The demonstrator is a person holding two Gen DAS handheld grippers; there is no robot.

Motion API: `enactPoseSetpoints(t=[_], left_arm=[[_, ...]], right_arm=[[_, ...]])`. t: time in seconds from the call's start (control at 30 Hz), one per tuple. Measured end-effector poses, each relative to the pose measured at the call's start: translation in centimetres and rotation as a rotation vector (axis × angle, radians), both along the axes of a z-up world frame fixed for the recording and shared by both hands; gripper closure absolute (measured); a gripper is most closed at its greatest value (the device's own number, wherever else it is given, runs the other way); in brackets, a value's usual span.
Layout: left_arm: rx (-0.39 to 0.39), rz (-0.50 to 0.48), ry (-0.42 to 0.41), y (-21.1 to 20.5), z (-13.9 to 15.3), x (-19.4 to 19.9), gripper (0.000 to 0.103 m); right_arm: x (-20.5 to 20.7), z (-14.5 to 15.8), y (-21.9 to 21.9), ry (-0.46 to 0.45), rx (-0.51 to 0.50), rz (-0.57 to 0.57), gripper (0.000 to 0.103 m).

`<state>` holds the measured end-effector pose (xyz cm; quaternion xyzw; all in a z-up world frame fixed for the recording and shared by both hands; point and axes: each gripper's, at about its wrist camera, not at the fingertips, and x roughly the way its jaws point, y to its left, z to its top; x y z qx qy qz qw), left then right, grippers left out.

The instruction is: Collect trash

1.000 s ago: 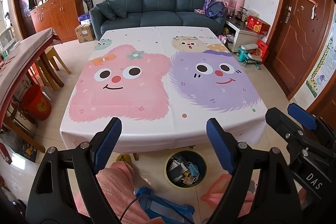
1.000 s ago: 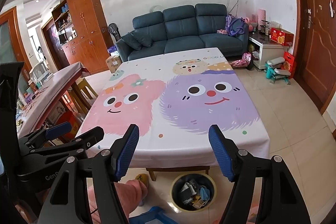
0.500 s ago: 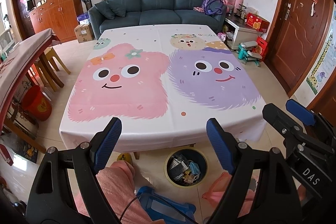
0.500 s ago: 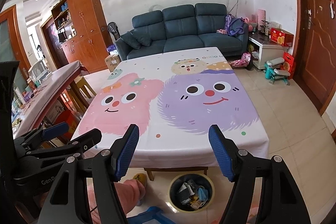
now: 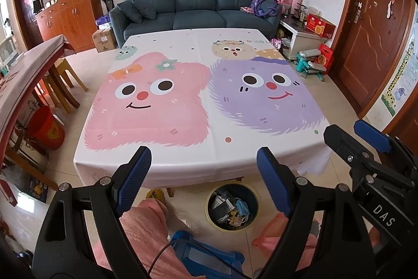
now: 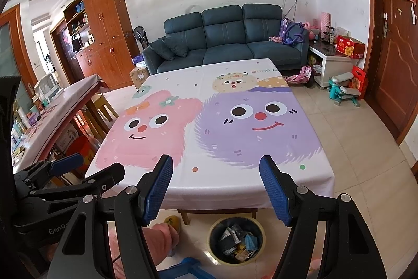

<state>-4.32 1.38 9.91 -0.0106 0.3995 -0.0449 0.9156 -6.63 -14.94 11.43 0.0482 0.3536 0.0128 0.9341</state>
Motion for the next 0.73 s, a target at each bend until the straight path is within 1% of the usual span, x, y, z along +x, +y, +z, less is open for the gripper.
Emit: enactPoseSetpoints(t=[0.2, 0.6, 0.67, 0.73], left_arm=[[0.002, -0.004, 0.004, 0.3, -0.1, 0.5, 0.022], [-0.001, -0.025, 0.015, 1.4, -0.7, 0.2, 0.022], [-0.003, -0.023, 0.017, 0.9, -0.5, 0.4, 0.022], [-0.005, -0.027, 0.021, 1.6, -0.8, 0.2, 0.022]], right_arm=[[-0.1, 0.0, 0.2, -0.002, -0.003, 0.001, 0.033], [0.0, 0.0, -0.2, 0.000, -0.007, -0.002, 0.033], [0.0, -0.1, -0.5, 0.001, -0.009, -0.004, 0.033], [0.0, 0.0, -0.4, 0.001, -0.008, -0.002, 0.033]])
